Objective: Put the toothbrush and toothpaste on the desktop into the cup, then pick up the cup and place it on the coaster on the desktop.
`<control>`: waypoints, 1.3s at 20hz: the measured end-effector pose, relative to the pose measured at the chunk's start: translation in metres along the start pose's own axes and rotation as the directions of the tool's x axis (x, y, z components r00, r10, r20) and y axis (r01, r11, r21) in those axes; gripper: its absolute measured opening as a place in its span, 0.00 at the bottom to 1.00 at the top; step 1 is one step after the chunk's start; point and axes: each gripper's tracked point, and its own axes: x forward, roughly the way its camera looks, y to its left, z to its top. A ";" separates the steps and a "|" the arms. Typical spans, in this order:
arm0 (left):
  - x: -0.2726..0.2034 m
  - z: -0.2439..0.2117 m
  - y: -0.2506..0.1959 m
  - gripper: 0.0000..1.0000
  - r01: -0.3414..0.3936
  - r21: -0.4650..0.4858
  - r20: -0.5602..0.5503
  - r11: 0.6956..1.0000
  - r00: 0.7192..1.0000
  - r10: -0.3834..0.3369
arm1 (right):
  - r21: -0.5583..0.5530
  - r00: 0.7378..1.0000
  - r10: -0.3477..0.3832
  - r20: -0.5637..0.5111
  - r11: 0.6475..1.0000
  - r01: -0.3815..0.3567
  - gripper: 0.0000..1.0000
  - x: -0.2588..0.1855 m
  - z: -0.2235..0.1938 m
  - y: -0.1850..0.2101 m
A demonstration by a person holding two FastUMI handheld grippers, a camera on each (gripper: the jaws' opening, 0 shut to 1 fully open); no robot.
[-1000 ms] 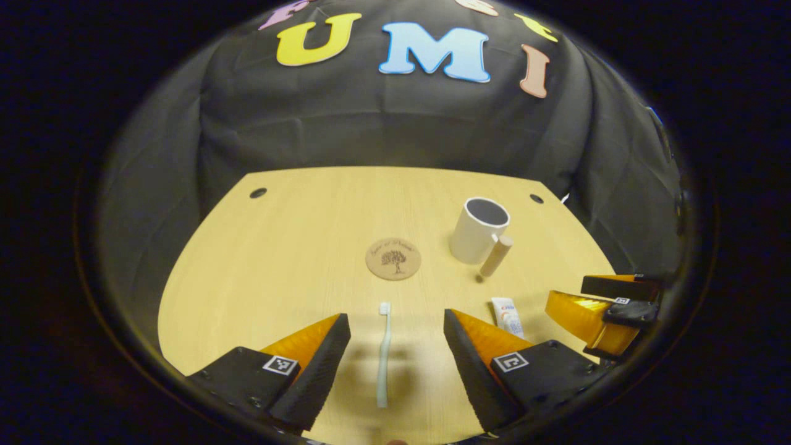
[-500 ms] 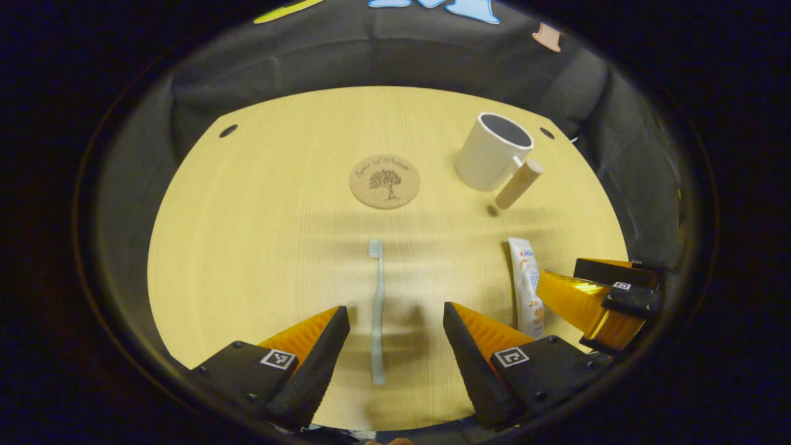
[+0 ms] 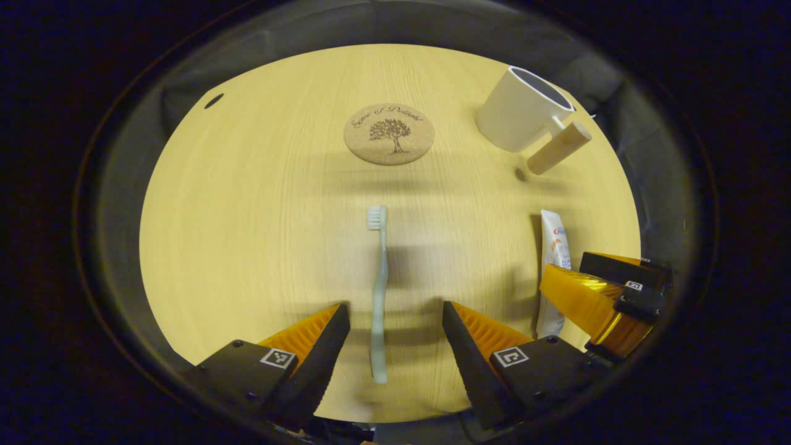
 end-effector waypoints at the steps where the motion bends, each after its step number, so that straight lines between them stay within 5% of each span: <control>1: 0.002 -0.001 0.003 1.00 -0.012 0.013 -0.009 1.000 1.000 0.012 | 0.002 1.000 0.000 -0.006 1.000 0.000 0.96 0.003 0.000 0.000; 9: 0.008 0.002 0.006 0.96 -0.047 0.078 -0.016 0.996 0.999 0.048 | 0.004 0.998 0.013 -0.065 1.000 -0.013 0.95 0.017 -0.004 0.003; 11: 0.008 0.004 0.005 0.85 -0.049 0.074 -0.003 0.996 0.999 0.049 | 0.004 0.996 0.015 -0.086 1.000 -0.014 0.79 0.021 -0.010 0.005; 13: 0.007 0.003 0.005 0.70 -0.052 0.051 0.006 0.997 0.999 0.051 | -0.011 0.997 -0.013 -0.072 1.000 0.012 0.78 0.022 -0.008 -0.002; 14: 0.008 0.003 0.005 0.61 -0.053 0.046 0.009 0.998 0.999 0.053 | -0.011 0.997 -0.014 -0.079 1.000 0.013 0.64 0.021 -0.010 -0.004; 16: 0.007 0.002 0.006 0.42 -0.052 0.039 0.010 0.998 0.999 0.052 | -0.004 0.997 -0.020 -0.076 1.000 0.020 0.62 0.020 -0.009 -0.009; 18: 0.007 0.002 0.007 0.27 -0.050 0.031 0.011 0.998 0.999 0.050 | 0.025 0.997 0.000 -0.080 1.000 0.002 0.42 0.019 -0.010 -0.008; 26: 0.005 0.002 0.011 0.12 -0.036 0.040 0.053 0.999 0.998 0.033 | 0.100 0.994 0.094 -0.048 0.991 -0.089 0.28 0.017 -0.008 -0.007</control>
